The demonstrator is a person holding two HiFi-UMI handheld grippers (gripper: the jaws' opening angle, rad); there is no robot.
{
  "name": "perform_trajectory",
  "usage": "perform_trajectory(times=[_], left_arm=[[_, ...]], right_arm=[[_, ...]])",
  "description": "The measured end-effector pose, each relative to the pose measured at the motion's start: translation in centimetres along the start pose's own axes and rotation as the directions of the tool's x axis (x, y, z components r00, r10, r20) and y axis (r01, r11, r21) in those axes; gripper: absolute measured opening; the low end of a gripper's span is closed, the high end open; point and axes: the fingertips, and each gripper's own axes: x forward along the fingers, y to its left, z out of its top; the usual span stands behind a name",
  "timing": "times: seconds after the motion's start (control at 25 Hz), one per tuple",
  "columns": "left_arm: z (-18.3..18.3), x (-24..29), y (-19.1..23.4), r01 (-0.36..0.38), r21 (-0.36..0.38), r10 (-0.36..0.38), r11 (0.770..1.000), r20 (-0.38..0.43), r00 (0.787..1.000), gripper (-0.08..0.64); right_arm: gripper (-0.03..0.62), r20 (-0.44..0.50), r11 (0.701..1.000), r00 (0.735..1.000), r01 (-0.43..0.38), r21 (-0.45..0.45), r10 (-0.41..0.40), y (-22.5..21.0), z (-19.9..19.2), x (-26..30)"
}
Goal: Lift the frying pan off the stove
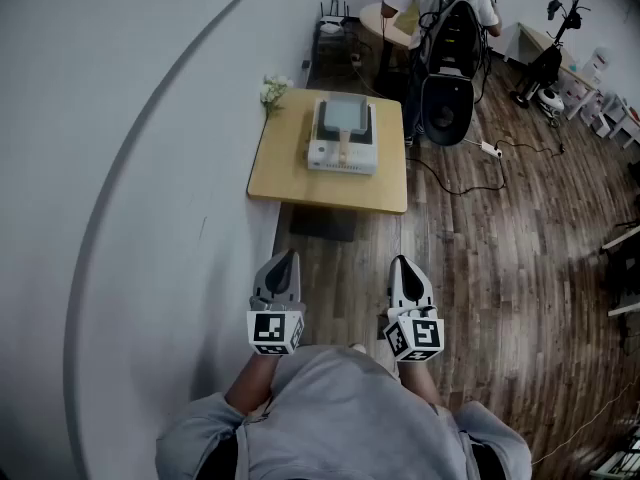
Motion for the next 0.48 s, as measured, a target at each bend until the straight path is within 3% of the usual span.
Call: perform_trajectory(times=[0.48], left_arm=[[0.2, -0.7, -1.7, 0.006, 0.006, -0.006, 1.000, 0.003, 1.000, 0.002]], right_arm=[[-0.002, 0.007, 1.000, 1.000, -0.003, -0.001, 0.003, -0.5, 0.2, -1.6]])
